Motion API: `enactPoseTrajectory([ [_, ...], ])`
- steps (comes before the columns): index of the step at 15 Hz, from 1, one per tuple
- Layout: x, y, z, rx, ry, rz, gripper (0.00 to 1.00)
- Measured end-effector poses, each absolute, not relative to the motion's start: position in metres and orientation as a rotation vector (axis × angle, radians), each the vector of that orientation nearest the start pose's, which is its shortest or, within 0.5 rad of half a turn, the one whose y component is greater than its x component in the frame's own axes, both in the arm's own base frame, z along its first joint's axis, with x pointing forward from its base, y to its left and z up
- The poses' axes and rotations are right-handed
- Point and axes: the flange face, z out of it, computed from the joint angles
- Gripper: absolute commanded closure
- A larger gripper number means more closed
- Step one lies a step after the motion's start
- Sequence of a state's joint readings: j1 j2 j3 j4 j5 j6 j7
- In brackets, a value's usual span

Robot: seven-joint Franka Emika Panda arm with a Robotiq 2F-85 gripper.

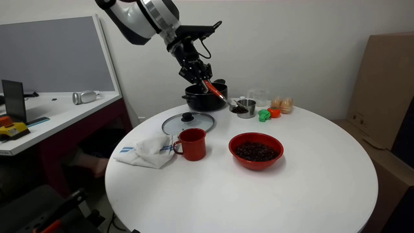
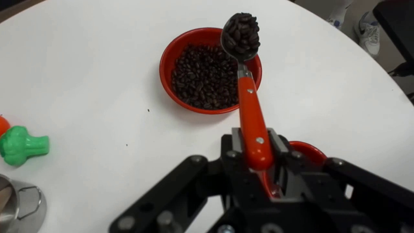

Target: Use the spoon to scoop some beans from the bowl into the cup

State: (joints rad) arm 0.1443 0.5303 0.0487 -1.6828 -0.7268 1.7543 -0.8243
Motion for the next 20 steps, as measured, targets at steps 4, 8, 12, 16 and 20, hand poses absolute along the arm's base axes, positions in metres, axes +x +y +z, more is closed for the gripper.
enactPoseTrajectory([
  [4, 0.592, 0.084, 0.292, -2.621, -2.232, 1.141, 0.95],
  [8, 0.553, 0.107, 0.291, -2.523, -2.373, 1.104, 0.95],
  [12, 0.52, 0.13, 0.285, -2.427, -2.501, 1.022, 0.95],
  [16, 0.493, 0.149, 0.281, -2.338, -2.599, 0.986, 0.95],
  [20, 0.476, 0.165, 0.279, -2.244, -2.681, 0.984, 0.95],
])
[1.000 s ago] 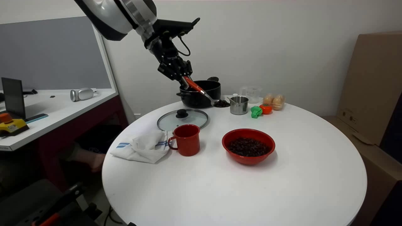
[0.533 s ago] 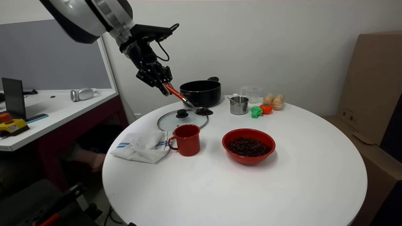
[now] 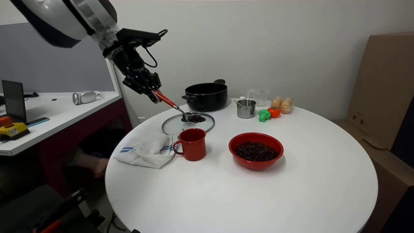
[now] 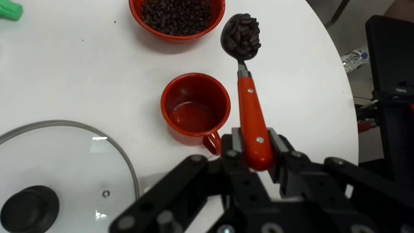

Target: Use the spoon to scoop some beans from the bowl into the cup

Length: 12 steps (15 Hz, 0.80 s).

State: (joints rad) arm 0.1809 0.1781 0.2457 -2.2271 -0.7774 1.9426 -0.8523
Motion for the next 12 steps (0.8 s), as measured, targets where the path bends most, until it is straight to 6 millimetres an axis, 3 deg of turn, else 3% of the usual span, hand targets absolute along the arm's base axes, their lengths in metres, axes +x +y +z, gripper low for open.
enactPoseTrajectory([
  [12, 0.47, 0.212, 0.283, 1.457, 2.128, -0.647, 0.95],
])
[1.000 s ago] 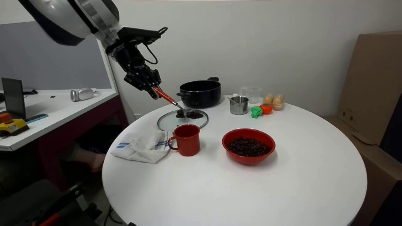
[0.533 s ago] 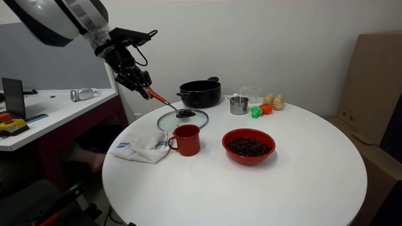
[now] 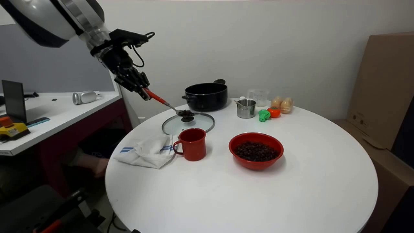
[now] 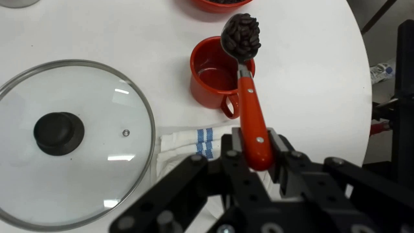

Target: Use the spoon to scoop some beans from the bowl into the cup

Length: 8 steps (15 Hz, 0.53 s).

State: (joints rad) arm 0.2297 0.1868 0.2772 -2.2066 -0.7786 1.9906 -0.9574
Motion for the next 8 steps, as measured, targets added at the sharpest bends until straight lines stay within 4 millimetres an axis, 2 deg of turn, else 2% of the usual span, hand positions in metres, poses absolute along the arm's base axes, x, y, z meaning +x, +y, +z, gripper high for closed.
enactPoseTrajectory([
  [8, 0.4743, 0.2144, 0.2847, 1.401, 2.224, -0.608, 0.95],
])
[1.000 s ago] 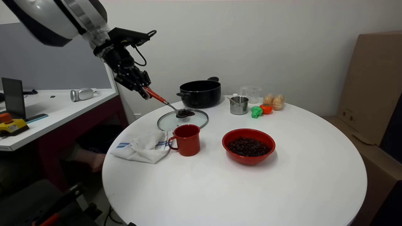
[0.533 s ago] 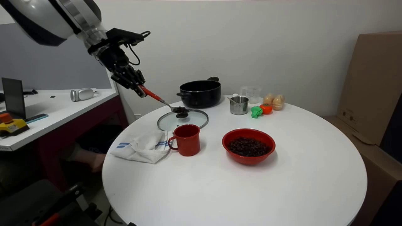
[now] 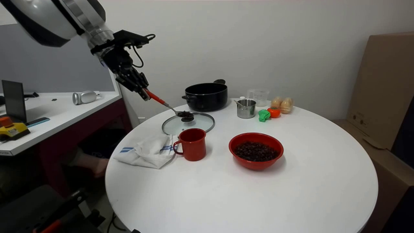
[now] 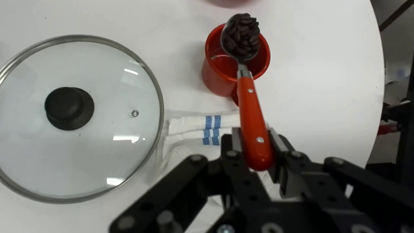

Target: Use the spoon to scoop some beans from the bowl into the cup

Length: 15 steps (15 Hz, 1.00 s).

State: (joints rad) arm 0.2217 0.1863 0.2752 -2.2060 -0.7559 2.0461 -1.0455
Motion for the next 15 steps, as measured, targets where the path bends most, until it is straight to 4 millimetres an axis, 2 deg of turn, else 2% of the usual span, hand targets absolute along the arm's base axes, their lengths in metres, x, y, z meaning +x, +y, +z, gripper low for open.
enactPoseTrajectory([
  [6, 0.476, 0.204, 0.286, 1.465, 2.288, -0.617, 0.95],
  [15, 0.487, 0.174, 0.285, 1.511, 2.335, -0.643, 0.95],
])
